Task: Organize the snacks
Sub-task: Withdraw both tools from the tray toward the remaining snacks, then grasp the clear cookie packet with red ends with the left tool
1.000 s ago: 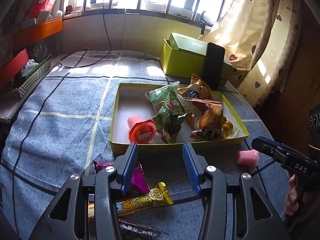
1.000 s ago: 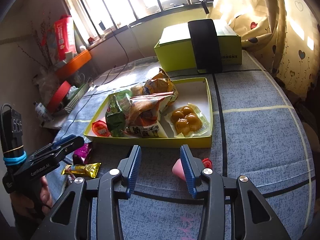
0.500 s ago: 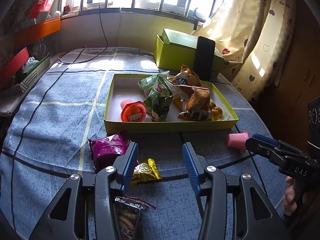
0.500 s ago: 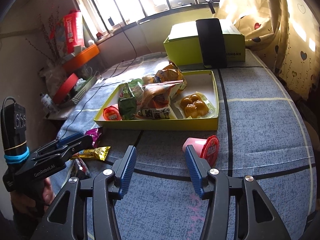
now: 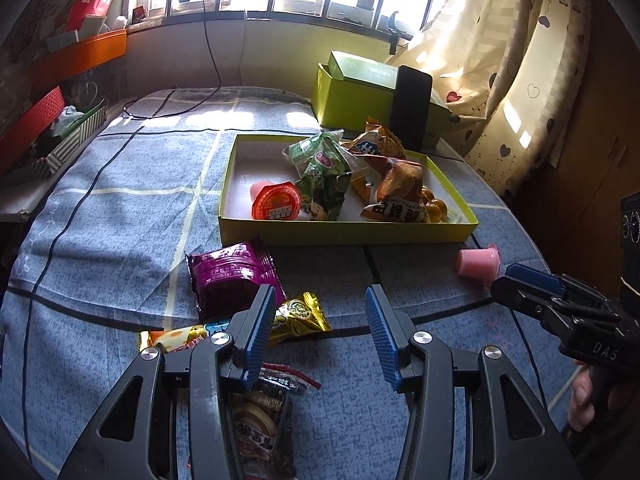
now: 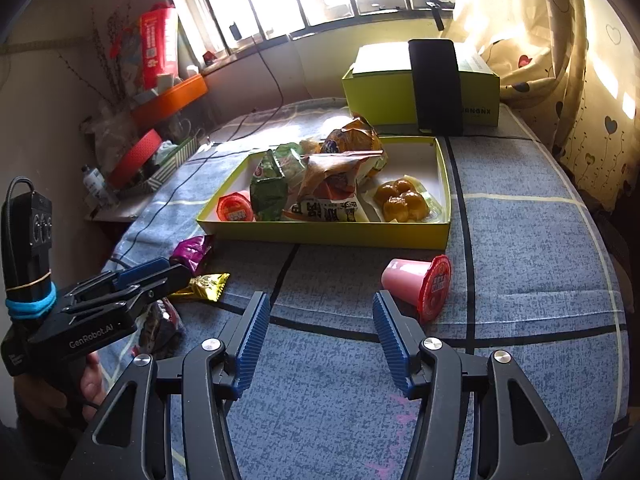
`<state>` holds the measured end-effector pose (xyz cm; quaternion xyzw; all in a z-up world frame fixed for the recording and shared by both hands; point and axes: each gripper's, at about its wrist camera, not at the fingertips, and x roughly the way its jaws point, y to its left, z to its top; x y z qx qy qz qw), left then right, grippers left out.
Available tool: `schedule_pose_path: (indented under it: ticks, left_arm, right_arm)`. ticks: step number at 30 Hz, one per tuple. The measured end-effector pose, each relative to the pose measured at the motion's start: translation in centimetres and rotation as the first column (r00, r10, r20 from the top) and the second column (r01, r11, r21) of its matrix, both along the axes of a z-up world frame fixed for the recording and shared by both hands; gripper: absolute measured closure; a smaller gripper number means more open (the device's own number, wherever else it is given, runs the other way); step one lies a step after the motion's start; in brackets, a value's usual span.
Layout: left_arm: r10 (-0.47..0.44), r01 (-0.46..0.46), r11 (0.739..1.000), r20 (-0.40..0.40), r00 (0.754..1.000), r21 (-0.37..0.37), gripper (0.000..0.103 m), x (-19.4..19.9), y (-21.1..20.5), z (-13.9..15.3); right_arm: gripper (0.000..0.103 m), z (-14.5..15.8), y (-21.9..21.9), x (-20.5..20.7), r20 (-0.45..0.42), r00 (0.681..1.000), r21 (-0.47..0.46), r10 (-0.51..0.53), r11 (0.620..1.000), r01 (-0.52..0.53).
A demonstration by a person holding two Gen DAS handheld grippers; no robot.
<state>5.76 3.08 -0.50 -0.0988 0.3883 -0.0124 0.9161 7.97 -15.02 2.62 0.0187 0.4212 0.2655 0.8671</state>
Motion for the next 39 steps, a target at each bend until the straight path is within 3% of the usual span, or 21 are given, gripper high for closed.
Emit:
schedule_pose_path:
  ticks: [18, 39]
  left_arm:
    - [0.006, -0.006, 1.0, -0.006, 1.0, -0.002, 0.055, -1.7, 0.9, -0.9]
    - [0.104, -0.104, 0.995, -0.038, 0.994, -0.006, 0.055, -3.7, 5.4, -1.7]
  right_arm:
    - [0.048, -1.1, 0.5, -1.1, -0.028, 1.0, -0.044, 0.002, 0.999, -0.004]
    - [0.048, -1.4, 1.0, -1.7, -0.033, 0.999, -0.048, 0.028, 0.998, -0.03]
